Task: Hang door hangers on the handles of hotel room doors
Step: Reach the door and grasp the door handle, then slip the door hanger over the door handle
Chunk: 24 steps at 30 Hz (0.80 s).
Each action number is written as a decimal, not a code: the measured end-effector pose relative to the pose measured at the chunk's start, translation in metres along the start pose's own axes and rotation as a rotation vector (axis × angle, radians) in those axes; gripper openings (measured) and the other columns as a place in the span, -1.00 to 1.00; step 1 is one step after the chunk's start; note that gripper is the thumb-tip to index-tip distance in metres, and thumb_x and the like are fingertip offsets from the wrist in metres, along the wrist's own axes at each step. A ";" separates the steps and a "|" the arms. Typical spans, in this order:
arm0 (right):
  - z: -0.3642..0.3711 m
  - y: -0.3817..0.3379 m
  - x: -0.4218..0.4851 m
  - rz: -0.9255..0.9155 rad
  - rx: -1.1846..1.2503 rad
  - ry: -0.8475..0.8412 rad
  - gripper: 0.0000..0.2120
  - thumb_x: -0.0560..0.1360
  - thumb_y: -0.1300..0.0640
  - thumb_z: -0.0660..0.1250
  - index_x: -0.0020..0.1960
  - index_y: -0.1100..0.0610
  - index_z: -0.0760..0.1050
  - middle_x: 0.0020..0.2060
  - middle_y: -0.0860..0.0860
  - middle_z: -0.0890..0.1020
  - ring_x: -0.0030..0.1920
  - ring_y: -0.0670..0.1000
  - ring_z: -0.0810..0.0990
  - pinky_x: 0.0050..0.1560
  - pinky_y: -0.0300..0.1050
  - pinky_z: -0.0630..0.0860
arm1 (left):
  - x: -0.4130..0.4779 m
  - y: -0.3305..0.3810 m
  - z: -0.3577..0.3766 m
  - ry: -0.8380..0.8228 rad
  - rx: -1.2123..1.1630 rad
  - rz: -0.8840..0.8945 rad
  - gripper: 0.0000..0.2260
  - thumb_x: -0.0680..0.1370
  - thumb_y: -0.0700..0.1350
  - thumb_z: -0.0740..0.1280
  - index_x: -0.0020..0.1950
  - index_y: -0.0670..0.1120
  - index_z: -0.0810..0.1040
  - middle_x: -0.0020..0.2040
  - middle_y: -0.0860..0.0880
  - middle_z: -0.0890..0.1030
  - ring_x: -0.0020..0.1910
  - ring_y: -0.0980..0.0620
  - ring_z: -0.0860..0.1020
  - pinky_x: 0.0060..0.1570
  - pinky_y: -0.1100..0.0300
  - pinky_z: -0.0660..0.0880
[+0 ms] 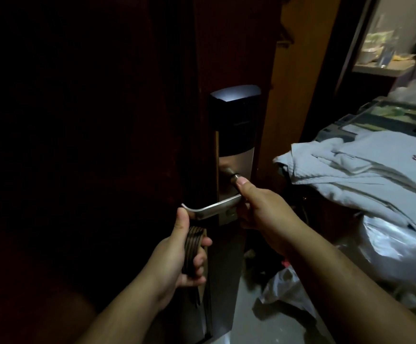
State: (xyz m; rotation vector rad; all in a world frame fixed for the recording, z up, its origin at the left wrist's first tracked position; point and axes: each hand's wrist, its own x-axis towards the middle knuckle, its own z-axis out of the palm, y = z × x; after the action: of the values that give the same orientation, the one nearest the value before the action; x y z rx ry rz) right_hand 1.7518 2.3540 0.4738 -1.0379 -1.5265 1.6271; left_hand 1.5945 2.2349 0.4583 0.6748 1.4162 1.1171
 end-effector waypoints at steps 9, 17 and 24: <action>0.006 -0.008 0.009 0.027 -0.009 0.006 -0.48 0.60 -0.19 0.15 0.21 0.25 0.53 -0.52 -0.11 0.27 -0.49 -0.10 0.22 -0.30 -0.10 0.22 | 0.011 0.006 -0.011 -0.001 -0.004 -0.005 -0.17 0.36 0.52 0.08 0.09 -0.20 0.60 -0.36 -0.07 0.49 -0.37 -0.01 0.50 -0.22 0.04 0.55; 0.010 -0.009 0.027 0.027 0.047 0.006 -0.61 0.59 -0.19 0.19 -0.29 0.03 0.35 -0.50 -0.06 0.28 -0.47 -0.06 0.21 -0.30 -0.09 0.21 | 0.021 0.011 -0.013 0.038 -0.023 -0.001 -0.17 0.37 0.52 0.09 0.08 -0.21 0.59 -0.35 -0.07 0.48 -0.36 -0.02 0.49 -0.26 0.07 0.55; 0.000 -0.011 0.053 0.012 0.017 -0.139 -0.60 0.58 -0.22 0.19 -0.27 0.05 0.38 -0.49 -0.08 0.32 -0.49 -0.10 0.27 -0.27 -0.10 0.28 | 0.029 0.018 -0.002 0.175 -0.074 0.022 -0.17 0.36 0.52 0.09 0.08 -0.20 0.60 -0.36 -0.07 0.48 -0.35 -0.03 0.49 -0.24 0.05 0.55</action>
State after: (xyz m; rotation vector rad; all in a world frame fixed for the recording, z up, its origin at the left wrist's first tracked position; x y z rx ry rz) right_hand 1.7267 2.4021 0.4795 -0.9439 -1.5961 1.7485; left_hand 1.5834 2.2675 0.4622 0.5516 1.5098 1.2640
